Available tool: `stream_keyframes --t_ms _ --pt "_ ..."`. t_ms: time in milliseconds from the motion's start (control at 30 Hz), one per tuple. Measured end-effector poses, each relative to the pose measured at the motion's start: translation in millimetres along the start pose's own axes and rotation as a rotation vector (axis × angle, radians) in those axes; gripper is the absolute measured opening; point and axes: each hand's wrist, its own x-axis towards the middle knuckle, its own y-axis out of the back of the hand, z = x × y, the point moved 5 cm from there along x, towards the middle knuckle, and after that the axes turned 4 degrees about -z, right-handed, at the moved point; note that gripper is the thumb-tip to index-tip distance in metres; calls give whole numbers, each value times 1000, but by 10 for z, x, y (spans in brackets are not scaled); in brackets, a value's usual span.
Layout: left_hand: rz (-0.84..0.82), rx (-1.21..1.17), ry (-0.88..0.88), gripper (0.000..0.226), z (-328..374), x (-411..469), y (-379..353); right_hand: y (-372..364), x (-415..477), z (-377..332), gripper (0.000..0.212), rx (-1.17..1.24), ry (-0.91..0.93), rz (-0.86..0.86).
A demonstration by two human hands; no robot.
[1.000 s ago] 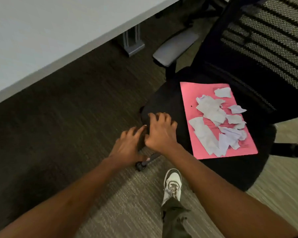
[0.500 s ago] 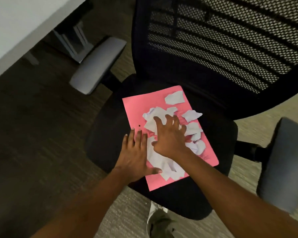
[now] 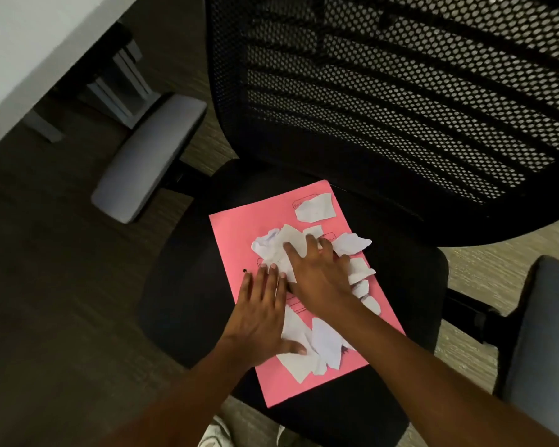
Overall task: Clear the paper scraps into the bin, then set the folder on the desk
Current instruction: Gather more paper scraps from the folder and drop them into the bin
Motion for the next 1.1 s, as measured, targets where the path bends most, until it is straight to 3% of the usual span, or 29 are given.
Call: stream_keyframes --t_ms 167,333,500,600,700,833,1100 --pt "11 47 19 97 -19 125 101 18 43 33 70 38 88 -6" --pt "101 43 5 69 -94 261 249 82 101 54 74 36 123 -86" --pt "163 -106 -5 94 -155 162 291 127 112 9 46 -76 136 -18" --pt "153 -74 -117 109 -98 -43 193 78 112 -23 55 -122 155 -60" --pt "41 -23 -233 120 -58 -222 66 79 120 -67 67 -113 147 -109" --pt "-88 -3 -344 110 -29 -260 -37 97 160 -104 80 -128 110 -167" --pt "56 69 -442 97 76 -50 39 222 247 38 63 19 103 -128"
